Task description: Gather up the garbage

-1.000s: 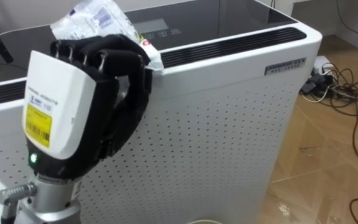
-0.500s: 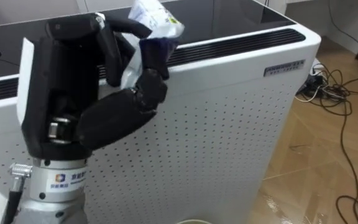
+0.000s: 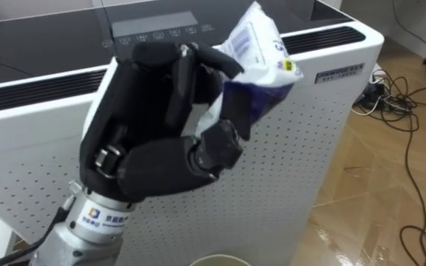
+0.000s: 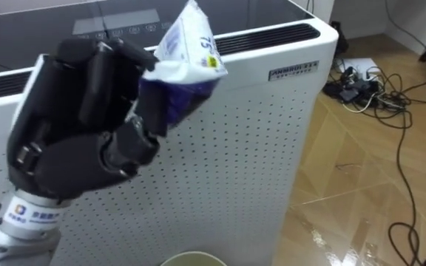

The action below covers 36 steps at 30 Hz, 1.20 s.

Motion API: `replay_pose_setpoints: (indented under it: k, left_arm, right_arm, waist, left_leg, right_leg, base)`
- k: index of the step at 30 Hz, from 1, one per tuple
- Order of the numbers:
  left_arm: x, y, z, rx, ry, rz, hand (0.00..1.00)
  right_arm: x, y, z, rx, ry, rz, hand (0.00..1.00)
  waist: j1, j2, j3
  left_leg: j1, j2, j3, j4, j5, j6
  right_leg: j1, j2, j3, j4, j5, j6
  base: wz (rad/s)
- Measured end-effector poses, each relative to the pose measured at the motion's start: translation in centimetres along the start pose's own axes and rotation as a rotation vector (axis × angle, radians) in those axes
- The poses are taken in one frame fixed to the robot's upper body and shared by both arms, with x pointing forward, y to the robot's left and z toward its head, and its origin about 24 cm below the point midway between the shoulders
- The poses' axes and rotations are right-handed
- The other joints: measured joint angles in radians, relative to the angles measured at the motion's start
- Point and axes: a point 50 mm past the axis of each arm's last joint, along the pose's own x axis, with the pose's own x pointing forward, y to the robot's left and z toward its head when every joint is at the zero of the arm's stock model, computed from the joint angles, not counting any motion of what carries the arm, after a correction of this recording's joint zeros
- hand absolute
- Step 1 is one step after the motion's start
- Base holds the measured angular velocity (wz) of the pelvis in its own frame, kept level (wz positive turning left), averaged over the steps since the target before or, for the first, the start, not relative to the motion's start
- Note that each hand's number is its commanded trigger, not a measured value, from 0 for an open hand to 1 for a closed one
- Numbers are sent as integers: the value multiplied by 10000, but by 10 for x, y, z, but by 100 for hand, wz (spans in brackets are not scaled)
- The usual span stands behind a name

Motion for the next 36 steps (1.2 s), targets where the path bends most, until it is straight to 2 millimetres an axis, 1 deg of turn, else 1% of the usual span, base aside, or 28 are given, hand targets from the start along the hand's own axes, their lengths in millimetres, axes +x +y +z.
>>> replay_pose_setpoints:
  k: [1, 3, 4, 5, 6, 8, 11, 14, 16, 18, 19, 20, 24, 26, 28, 30, 33, 34, 35, 36]
  left_arm:
    - [-1, 0, -4, -69, 233, -102, 100]
    - [-7, 0, -25, -388, 1396, -397, 100]
    - [-9, 0, -30, -463, 1706, -458, 100]
    - [-13, 1, -41, -585, 2259, -535, 100]
    - [-14, 1, -45, -652, 2485, -566, 100]
    - [-22, 1, -61, -607, 3352, -661, 100]
    - [-34, 3, -75, -127, 4357, -739, 100]
    - [-42, 5, -83, 121, 5096, -762, 100]
    - [-49, 6, -91, 227, 5607, -848, 100]
    - [-64, 5, -105, 265, 6600, -871, 100]
    - [-68, 4, -108, 275, 6836, -887, 100]
    - [-77, 3, -113, 219, 7248, -931, 100]
    - [-98, 1, -126, 202, 8382, -947, 100]
    - [-102, 0, -129, 75, 8562, -964, 100]
    - [-103, 0, -130, 3, 8645, -975, 100]
    - [-108, 0, -133, -96, 8851, -944, 100]
    - [-113, 1, -136, -158, 9115, -898, 100]
    - [-114, 1, -137, -108, 9181, -922, 60]
    - [-116, 1, -137, -36, 9282, -969, 0]
    - [-116, 1, -137, -36, 9304, -967, 0]
  right_arm:
    - [1, -1, 1, -9, 4, -7, 100]
    - [4, -2, 5, -47, 20, -34, 100]
    - [6, -3, 6, -51, 63, -51, 100]
    - [8, -4, 6, -77, 194, -83, 100]
    - [9, -5, 7, -117, 245, -107, 100]
    - [10, -9, 9, -312, 297, -215, 100]
    - [12, -11, 9, -350, 439, -399, 100]
    - [13, -11, 12, -387, 368, -347, 100]
    - [13, -11, 13, -411, 369, -266, 100]
    - [13, -12, 8, -415, 604, -279, 100]
    - [13, -12, 7, -444, 677, -261, 100]
    - [13, -11, 5, -502, 776, -234, 100]
    - [12, -13, 5, -541, 797, -284, 100]
    - [12, -13, 4, -539, 818, -287, 100]
    - [13, -14, 5, -553, 819, -305, 100]
    - [13, -14, 5, -555, 822, -309, 100]
    - [13, -15, 5, -552, 807, -323, 100]
    - [13, -15, 6, -555, 800, -324, 100]
    - [13, -15, 6, -556, 787, -325, 100]
    - [13, -15, 6, -556, 783, -324, 100]
  waist:
    - [6, 1, 0]
    - [5, -11, 16]
    - [-1, -11, 22]
    - [-12, 0, 23]
    - [-12, 23, 35]
    - [-9, 130, 108]
    - [47, 212, 145]
    - [30, 265, 145]
    - [23, 310, 127]
    - [3, 374, 114]
    - [2, 381, 110]
    - [7, 382, 108]
    - [2, 359, 117]
    - [-6, 327, 124]
    - [-6, 260, 158]
    - [-9, 179, 158]
    - [-31, 137, 158]
    - [-36, 134, 158]
    - [-48, 132, 159]
    - [-51, 131, 159]
  left_leg:
    - [-73, -1, -22, 0, 24, 1]
    - [-271, -13, -60, 58, 110, -3]
    - [-318, -11, -76, 75, 111, -5]
    - [-434, -12, -111, 169, 127, -13]
    - [-525, -11, -137, 235, 127, -13]
    - [-899, -11, -227, 397, 158, -21]
    - [-1222, 10, -214, 418, 209, -35]
    - [-1527, 22, -235, 409, 279, -60]
    - [-1656, 24, -239, 400, 301, -72]
    - [-1707, 14, -217, 361, 310, -77]
    - [-1723, 14, -222, 352, 312, -80]
    - [-1762, 14, -211, 338, 319, -84]
    - [-1849, 18, -226, 194, 395, -102]
    - [-1819, 22, -225, 146, 407, -110]
    - [-1818, 22, -220, 108, 428, -122]
    - [-1821, 29, -204, 70, 434, -128]
    - [-1831, 29, -185, 73, 434, -129]
    - [-1834, 28, -183, 74, 434, -128]
    - [-1841, 28, -182, 80, 434, -128]
    - [-1842, 28, -181, 83, 434, -128]
  right_leg:
    - [-69, -4, -9, 18, 1, -1]
    - [-279, -29, -69, 141, 2, -4]
    - [-306, -27, -107, 140, 5, -10]
    - [-378, -25, -156, 157, 11, -19]
    - [-432, -24, -198, 179, 12, -22]
    - [-733, -36, -363, 325, 9, -28]
    - [-1089, -34, -357, 432, 9, -67]
    - [-1418, -34, -395, 507, 14, -88]
    - [-1544, -30, -402, 506, 17, -93]
    - [-1599, -30, -417, 494, 17, -94]
    - [-1620, -30, -417, 495, 17, -94]
    - [-1681, -32, -414, 501, 15, -96]
    - [-1907, -68, -404, 620, 10, -103]
    - [-1913, -77, -414, 664, 3, -112]
    - [-1926, -79, -416, 661, 0, -116]
    - [-1938, -70, -417, 649, 0, -117]
    - [-1938, -68, -418, 648, 0, -117]
    - [-1938, -68, -418, 648, 0, -117]
    - [-1939, -64, -414, 648, 0, -117]
    - [-1939, -63, -413, 648, 0, -117]
  base:
    - [8]
    - [9]
    - [11]
    - [11]
    - [17]
    - [20]
    - [4]
    - [3]
    - [4]
    - [4]
    - [0]
    - [0]
    - [0]
    - [0]
    - [0]
    - [0]
    - [0]
    - [0]
    - [0]
    - [0]
